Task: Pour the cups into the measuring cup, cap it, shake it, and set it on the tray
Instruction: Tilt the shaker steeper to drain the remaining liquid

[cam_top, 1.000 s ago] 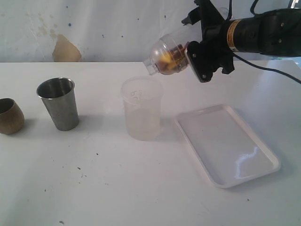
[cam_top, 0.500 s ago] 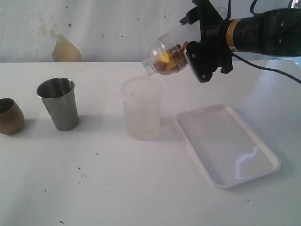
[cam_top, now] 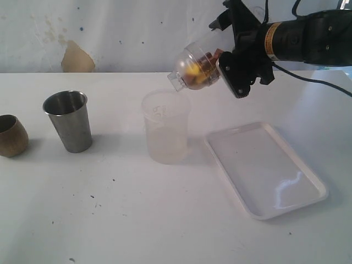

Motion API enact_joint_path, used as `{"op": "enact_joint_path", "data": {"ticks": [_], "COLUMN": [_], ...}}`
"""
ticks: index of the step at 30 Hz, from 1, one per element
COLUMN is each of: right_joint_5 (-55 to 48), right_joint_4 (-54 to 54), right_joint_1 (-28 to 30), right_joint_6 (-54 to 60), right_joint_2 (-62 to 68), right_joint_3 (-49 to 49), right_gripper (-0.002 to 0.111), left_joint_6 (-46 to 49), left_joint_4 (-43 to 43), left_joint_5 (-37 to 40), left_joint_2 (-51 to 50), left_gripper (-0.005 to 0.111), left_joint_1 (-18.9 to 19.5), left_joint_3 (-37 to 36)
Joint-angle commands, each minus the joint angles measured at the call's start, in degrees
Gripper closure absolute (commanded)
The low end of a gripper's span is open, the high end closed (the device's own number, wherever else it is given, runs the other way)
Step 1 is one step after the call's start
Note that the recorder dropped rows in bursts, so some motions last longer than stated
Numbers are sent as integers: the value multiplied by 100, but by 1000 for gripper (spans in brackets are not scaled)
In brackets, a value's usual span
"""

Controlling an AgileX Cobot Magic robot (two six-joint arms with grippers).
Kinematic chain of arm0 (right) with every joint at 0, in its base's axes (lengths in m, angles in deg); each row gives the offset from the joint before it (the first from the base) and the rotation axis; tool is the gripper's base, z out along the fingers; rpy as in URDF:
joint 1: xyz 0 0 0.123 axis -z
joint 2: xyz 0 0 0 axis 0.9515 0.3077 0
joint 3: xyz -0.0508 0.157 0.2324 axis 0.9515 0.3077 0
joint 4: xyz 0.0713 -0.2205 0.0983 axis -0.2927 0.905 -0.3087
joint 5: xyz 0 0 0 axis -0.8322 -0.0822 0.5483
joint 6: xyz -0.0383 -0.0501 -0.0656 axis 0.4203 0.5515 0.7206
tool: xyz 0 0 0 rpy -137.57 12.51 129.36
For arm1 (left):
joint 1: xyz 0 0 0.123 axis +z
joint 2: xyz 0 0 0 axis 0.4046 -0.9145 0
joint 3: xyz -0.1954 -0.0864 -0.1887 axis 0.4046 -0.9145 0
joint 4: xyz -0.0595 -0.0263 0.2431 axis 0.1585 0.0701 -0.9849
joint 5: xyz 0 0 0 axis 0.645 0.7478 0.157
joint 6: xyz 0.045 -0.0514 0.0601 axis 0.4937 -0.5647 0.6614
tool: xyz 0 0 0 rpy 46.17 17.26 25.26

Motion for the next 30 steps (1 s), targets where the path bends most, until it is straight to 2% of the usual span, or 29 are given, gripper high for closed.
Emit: {"op": "enact_joint_path", "data": {"ticks": [1, 30], "right_joint_5": [97, 228], "right_joint_4": [-95, -95], "right_joint_1": [5, -4], "right_joint_6": [16, 275], "right_joint_2": [-87, -87], "right_joint_3": [-65, -65], "right_gripper": [108, 108], "left_joint_6": [-3, -3], "left_joint_4": [-18, -18], "left_joint_5": [-55, -55], "left_joint_2": [25, 25], "left_gripper": [106, 106], "left_joint_1": [-3, -3], "left_joint_3": [-31, -31]}}
